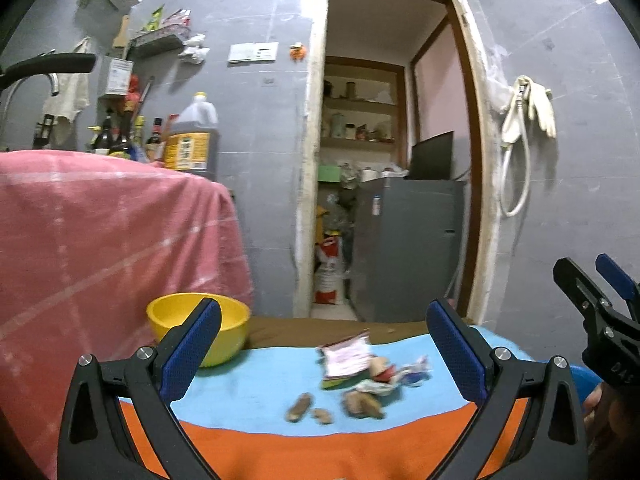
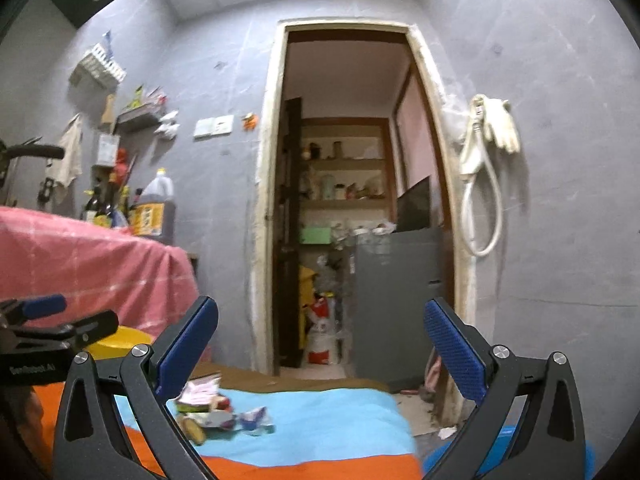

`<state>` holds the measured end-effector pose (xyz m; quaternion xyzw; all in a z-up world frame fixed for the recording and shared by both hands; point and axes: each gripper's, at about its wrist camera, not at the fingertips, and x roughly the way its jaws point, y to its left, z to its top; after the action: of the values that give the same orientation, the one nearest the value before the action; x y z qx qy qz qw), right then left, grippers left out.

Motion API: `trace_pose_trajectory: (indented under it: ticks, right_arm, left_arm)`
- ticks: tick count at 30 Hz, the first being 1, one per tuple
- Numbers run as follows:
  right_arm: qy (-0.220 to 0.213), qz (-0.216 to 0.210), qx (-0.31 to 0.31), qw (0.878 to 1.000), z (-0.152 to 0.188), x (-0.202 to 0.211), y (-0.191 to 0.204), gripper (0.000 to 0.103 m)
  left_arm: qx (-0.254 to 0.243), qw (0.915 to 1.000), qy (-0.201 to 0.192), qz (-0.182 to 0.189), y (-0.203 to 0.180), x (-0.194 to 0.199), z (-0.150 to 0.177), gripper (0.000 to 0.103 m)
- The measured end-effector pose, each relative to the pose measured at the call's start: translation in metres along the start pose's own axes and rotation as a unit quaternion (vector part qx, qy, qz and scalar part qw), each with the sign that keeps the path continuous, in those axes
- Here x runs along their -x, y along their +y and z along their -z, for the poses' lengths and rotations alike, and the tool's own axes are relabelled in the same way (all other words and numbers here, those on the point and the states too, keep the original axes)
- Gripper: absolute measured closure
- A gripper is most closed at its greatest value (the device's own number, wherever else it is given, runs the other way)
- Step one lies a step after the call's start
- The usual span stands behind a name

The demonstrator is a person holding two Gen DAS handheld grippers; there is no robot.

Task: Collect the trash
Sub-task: 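Return both tools over the remaining trash on the blanket, then close the right gripper on the white-blue wrapper while the left grasps a peanut shell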

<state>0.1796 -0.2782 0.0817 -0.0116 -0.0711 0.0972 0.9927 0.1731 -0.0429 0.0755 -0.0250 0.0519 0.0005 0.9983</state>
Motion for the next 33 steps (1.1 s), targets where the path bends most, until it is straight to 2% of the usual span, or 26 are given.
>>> trace_pose_trajectory:
  ticks: [7,10,16,21,27,30,33]
  right_arm:
    - [0.043,-0.045,0.005,0.998,0.012,-0.021,0.025,0.000]
    - [0.079,-0.054,0.014,0.995,0.020,-0.034,0.035,0.000]
    - [0.138,-0.068,0.034,0.987,0.034,-0.054,0.047,0.000]
    - [0.181,-0.078,0.028,0.980,0.045,-0.067,0.045,0.000]
    - [0.286,-0.084,-0.004,0.955,0.066,-0.097,0.036,0.000]
    - [0.308,-0.090,-0.021,0.947,0.071,-0.101,0.031,0.000]
    - [0.329,-0.100,-0.039,0.938,0.075,-0.106,0.026,0.000]
  left_arm:
    - [0.009,0.9990,0.038,-0.020,0.035,-0.006,0.010,0.002]
    - [0.020,0.9975,0.064,-0.021,0.048,-0.013,0.017,0.002]
    - [0.040,0.9910,0.127,-0.006,0.063,-0.031,0.031,0.002]
    - [0.039,0.9845,0.171,0.004,0.058,-0.046,0.036,0.002]
    - [0.038,0.9707,0.237,0.018,0.053,-0.069,0.046,0.003]
    - [0.051,0.9596,0.274,0.038,0.056,-0.083,0.053,0.004]
    - [0.072,0.9490,0.303,0.052,0.061,-0.096,0.058,0.010]
